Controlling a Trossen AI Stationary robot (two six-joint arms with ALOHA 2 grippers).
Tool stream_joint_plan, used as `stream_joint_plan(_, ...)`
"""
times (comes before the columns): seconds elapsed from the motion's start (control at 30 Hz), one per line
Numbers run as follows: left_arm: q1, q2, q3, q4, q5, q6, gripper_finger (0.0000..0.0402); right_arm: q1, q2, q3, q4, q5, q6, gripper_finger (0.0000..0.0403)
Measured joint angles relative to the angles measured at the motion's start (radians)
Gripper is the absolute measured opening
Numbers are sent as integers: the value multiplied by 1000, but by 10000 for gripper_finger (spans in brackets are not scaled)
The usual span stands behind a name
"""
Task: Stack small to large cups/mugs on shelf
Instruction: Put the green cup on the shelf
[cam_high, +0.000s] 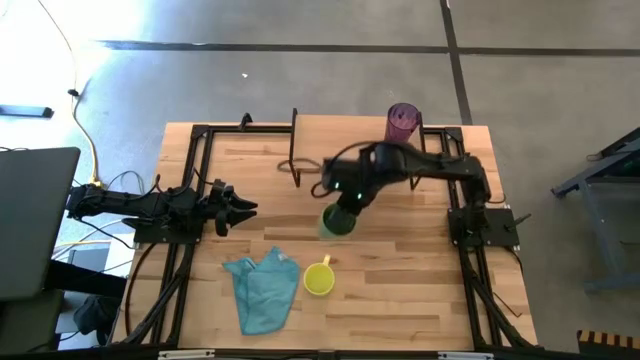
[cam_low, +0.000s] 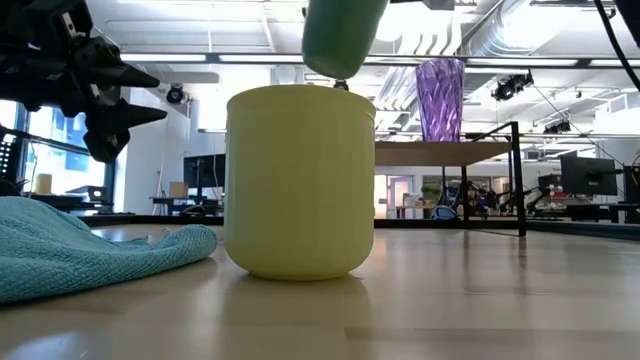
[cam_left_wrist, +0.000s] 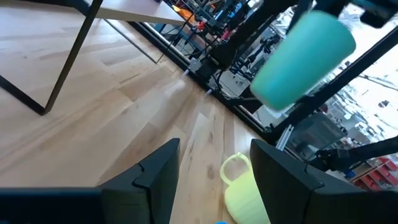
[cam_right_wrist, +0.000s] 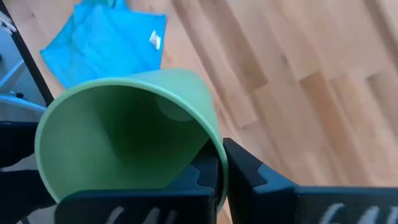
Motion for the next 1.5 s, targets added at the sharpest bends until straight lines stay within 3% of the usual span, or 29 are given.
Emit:
stream_joint_plan(0.47,0,0,0,8,-46,-98,184,-320,-130,0,0,1,-322,0)
stream_joint_plan(0.8,0,0,0,8,-78,-159,184,-533,-137,0,0,-45,-625,0)
stream_joint_plan(1.27,0,0,0,15,-151,-205,184,-603,-136,0,6,-124,-966,0)
stream_joint_plan(1.5,0,0,0,17,-157,-236,184,-621,-132,0,59,-126,-1031,0)
